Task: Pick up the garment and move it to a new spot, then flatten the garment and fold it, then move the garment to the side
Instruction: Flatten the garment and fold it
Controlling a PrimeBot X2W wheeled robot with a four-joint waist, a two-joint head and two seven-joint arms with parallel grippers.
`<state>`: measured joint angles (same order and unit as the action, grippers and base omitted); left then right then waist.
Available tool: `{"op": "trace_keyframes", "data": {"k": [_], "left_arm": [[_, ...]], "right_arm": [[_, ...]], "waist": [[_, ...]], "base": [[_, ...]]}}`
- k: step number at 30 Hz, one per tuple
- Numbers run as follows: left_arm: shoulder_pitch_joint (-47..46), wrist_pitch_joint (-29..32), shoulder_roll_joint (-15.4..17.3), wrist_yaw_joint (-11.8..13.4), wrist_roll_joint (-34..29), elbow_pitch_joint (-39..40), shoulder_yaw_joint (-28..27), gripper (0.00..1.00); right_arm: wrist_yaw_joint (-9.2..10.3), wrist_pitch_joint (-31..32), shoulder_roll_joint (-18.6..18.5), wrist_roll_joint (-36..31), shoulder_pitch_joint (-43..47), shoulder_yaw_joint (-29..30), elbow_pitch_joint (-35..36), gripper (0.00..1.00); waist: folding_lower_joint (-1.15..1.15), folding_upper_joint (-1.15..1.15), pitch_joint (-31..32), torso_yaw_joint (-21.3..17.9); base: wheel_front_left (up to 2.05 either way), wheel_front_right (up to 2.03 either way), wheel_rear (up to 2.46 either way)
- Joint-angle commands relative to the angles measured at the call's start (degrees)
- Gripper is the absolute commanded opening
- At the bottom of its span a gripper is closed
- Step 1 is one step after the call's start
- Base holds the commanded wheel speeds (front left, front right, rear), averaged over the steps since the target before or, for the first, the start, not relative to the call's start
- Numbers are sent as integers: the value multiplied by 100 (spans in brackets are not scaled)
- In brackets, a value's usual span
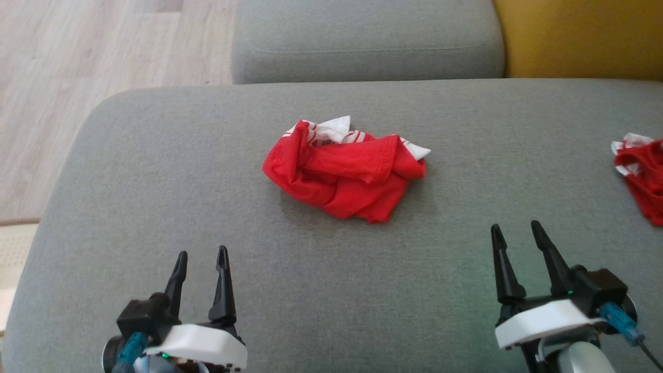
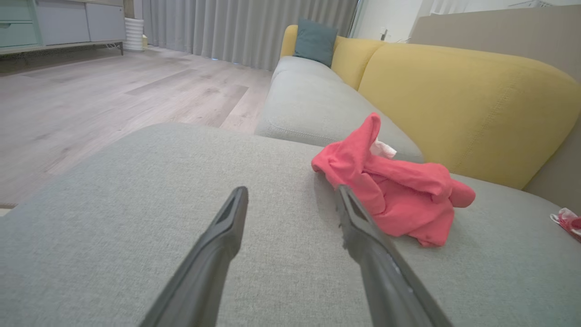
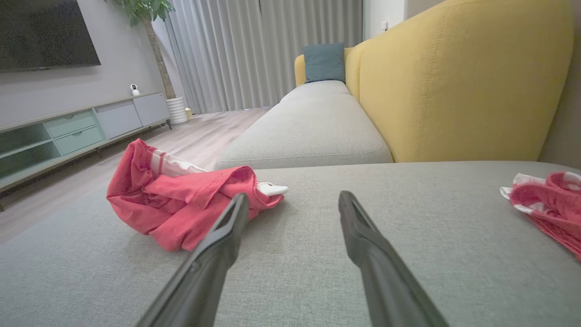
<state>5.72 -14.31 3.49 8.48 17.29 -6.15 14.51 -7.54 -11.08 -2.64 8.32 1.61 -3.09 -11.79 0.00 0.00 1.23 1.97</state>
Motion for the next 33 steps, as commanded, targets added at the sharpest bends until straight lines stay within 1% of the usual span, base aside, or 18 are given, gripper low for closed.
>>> {"op": "trace_keyframes", "data": {"k": [1,6,10,11,18,22,26,29,30,32,33], "left_arm": [[-208,-69,-21,-24,-55,158,-143,100],[-271,-69,-31,-23,-101,216,-110,100],[-371,-69,-39,-23,-138,319,-82,100],[-371,-69,-39,-23,-138,319,-82,100],[-603,-69,-52,-31,-159,418,26,100],[-669,-69,-57,2,-117,430,51,100],[-714,-69,-59,44,-65,469,33,100],[-735,-69,-60,70,-34,495,45,100],[-735,-69,-60,82,-28,501,44,100],[-728,-69,-60,106,-23,513,32,100],[-722,-69,-60,118,-24,517,26,100]], "right_arm": [[5,20,-23,-51,-407,-176,130,100],[5,117,-23,-59,-843,-380,-86,100],[5,216,-23,29,-1340,-540,-459,100],[5,216,-23,29,-1340,-540,-459,100],[5,445,-23,319,-2295,-658,-1491,100],[5,421,-23,330,-2691,-624,-2115,100],[5,354,-23,262,-3011,-553,-2638,100],[5,200,-23,256,-3204,-569,-2884,100],[5,127,-23,272,-3255,-591,-2930,87],[5,-5,-23,299,-3330,-643,-2976,48],[5,-55,-23,299,-3353,-679,-2982,44]], "waist": [[0,0,-64,115],[0,0,-286,381],[0,0,-559,642],[0,0,-559,642],[0,0,-1067,1160],[0,0,-1227,1413],[0,0,-1339,1561],[0,0,-1378,1602],[0,0,-1382,1601],[0,0,-1379,1572],[0,0,-1370,1544]], "base": [[0,0,0],[0,0,0],[0,0,0],[0,0,0],[0,0,0],[0,0,0],[0,0,0],[0,0,0],[0,0,0],[0,0,0],[0,0,0]]}}
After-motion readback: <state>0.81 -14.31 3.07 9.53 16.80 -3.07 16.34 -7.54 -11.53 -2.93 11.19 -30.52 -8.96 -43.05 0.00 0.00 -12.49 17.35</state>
